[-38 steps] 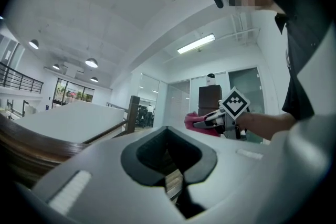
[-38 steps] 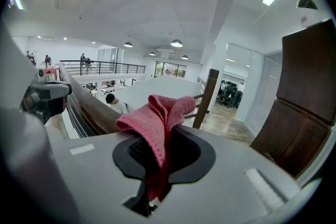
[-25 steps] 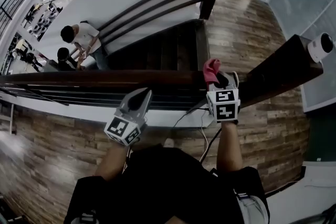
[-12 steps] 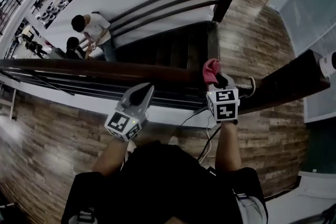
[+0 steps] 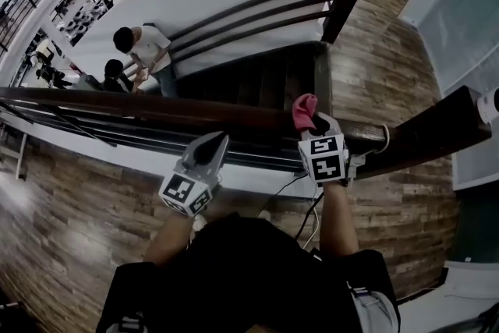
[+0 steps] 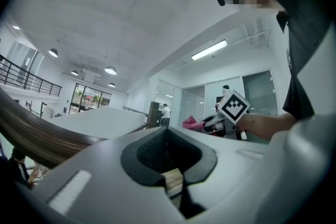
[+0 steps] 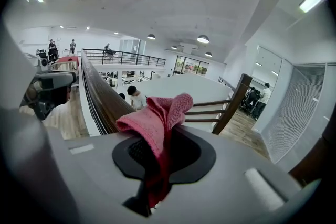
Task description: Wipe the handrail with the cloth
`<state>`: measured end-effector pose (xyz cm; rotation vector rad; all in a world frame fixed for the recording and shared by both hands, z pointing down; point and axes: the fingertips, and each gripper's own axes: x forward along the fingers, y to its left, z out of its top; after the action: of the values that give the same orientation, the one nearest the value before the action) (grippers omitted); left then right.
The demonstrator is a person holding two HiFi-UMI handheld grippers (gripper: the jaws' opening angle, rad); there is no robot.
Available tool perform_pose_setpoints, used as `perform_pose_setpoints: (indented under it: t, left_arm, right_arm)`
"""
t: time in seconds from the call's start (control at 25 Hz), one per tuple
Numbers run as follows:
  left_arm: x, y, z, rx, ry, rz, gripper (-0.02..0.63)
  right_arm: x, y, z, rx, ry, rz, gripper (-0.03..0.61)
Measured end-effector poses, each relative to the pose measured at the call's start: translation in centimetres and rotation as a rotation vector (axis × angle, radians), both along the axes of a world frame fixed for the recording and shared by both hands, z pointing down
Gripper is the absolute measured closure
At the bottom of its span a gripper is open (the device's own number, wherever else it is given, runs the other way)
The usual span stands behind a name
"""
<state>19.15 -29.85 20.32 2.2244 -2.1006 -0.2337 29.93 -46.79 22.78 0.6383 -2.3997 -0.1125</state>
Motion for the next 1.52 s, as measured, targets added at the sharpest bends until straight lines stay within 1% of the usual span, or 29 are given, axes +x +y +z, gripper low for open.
perform_pose_setpoints:
  t: [0.28,0.36,0.64,0.84,1.04,1.16,1.36,1.52]
  left_arm:
    - [-2.7,1.8,0.2,0.016,0.035,-0.045,0.615]
    - [-3.7,2.5,0.0,0.025,0.054,-0.060,0.615]
    - [-6.2,4.2,0.3,0.032,0.079,-0.110,0.615]
    - [-7.9,5.2,0.6,0.035,0.104,-0.135,0.615]
    - [-9.3,6.2,0.8,0.038,0.111,-0.150,0.615]
    - [-10.4,7.0,1.2,0.032,0.108,-0.164,0.615]
    - [-12.4,8.8,1.3,0.012,0.051,-0.175,0.615]
    - [-14.3,10.4,1.5,0.004,0.049,-0.191,0.615]
  right_arm:
    - [-2.7,1.6,0.1,0.009,0.028,-0.035,0.531]
    - [-3.7,2.3,0.1,0.014,0.034,-0.050,0.531]
    - [-7.4,4.8,0.5,0.046,0.050,-0.120,0.531]
    - [-8.9,5.7,0.3,0.080,0.073,-0.126,0.531]
    - [-9.9,6.2,0.4,0.073,0.083,-0.127,0.531]
    - [-11.2,6.8,0.5,0.081,0.091,-0.135,0.531]
    - [-14.1,8.9,0.4,0.117,0.094,-0.163,0.531]
    - [-16.4,10.4,0.4,0.128,0.093,-0.181,0.531]
